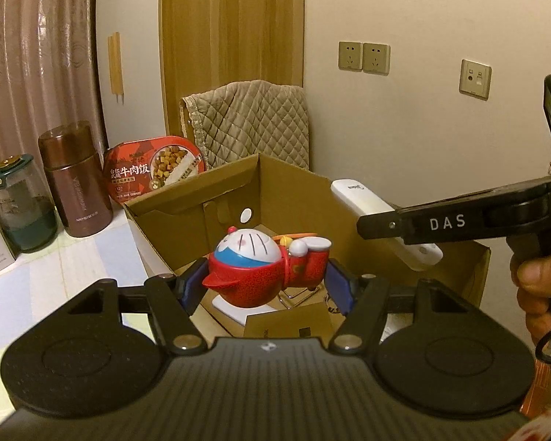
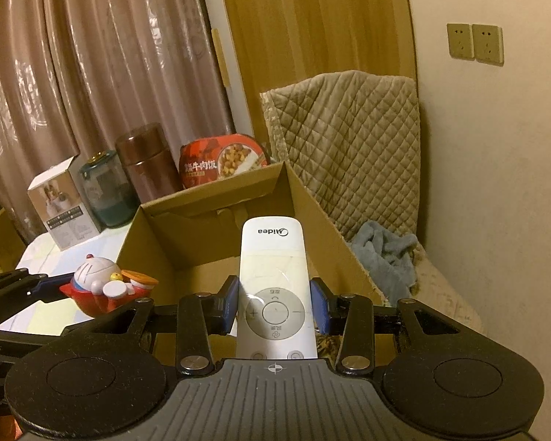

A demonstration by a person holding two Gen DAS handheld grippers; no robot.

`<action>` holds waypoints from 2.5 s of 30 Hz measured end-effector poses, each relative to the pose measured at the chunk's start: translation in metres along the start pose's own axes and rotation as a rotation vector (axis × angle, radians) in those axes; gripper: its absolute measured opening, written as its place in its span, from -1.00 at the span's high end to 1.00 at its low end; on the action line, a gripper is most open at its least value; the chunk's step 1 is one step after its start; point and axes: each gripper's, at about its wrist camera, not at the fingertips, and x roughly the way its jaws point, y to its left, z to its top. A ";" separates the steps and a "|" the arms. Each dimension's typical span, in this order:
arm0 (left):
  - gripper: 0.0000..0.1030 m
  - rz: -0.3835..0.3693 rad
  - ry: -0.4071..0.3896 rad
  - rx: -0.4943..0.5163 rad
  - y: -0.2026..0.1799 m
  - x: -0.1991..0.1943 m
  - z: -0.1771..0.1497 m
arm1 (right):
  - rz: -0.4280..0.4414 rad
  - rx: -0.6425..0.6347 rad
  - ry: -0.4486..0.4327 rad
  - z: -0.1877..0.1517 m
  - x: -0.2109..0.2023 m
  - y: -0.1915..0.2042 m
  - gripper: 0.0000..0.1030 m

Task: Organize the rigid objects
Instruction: 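Lift and carry the figure with the left tool while the right tool carries the remote over the box, then open the left tool to drop the red figure into the box, then lower the remote into the box and open the right tool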

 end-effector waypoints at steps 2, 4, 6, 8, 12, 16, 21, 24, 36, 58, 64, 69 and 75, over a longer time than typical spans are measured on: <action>-0.23 -0.001 0.005 -0.002 0.001 0.001 -0.001 | 0.004 -0.001 0.008 -0.001 0.001 0.001 0.26; -0.23 -0.001 0.011 -0.002 0.001 0.002 -0.001 | 0.006 0.001 0.015 -0.002 0.002 0.002 0.26; -0.24 0.000 0.018 -0.003 0.001 0.003 -0.002 | 0.008 0.004 0.019 -0.002 0.003 0.001 0.26; -0.24 0.000 0.029 -0.004 0.000 0.005 -0.003 | 0.008 0.005 0.020 -0.003 0.003 0.001 0.26; -0.24 0.009 0.032 -0.014 0.001 0.006 -0.004 | 0.010 0.008 0.023 -0.003 0.004 0.001 0.26; -0.24 0.033 0.010 -0.027 0.005 0.001 -0.001 | 0.012 0.009 0.022 -0.004 0.004 0.001 0.26; -0.24 0.063 0.009 -0.084 0.017 -0.004 0.002 | 0.025 0.011 0.033 -0.005 0.006 0.003 0.26; -0.24 0.078 0.006 -0.099 0.022 -0.007 0.003 | 0.038 0.007 0.042 -0.005 0.007 0.005 0.27; -0.24 0.076 0.001 -0.115 0.024 -0.011 0.006 | 0.044 -0.002 0.060 -0.008 0.011 0.009 0.26; -0.24 0.072 0.006 -0.130 0.023 -0.010 0.004 | 0.060 0.015 0.084 -0.011 0.016 0.007 0.26; -0.25 0.083 0.003 -0.155 0.027 -0.012 0.004 | 0.045 0.049 0.049 -0.007 0.013 0.002 0.12; -0.31 0.091 -0.001 -0.170 0.029 -0.013 0.004 | 0.034 0.060 0.031 -0.006 0.010 -0.002 0.01; -0.41 0.099 0.001 -0.182 0.029 -0.014 0.003 | 0.033 0.057 0.028 -0.006 0.009 -0.003 -0.06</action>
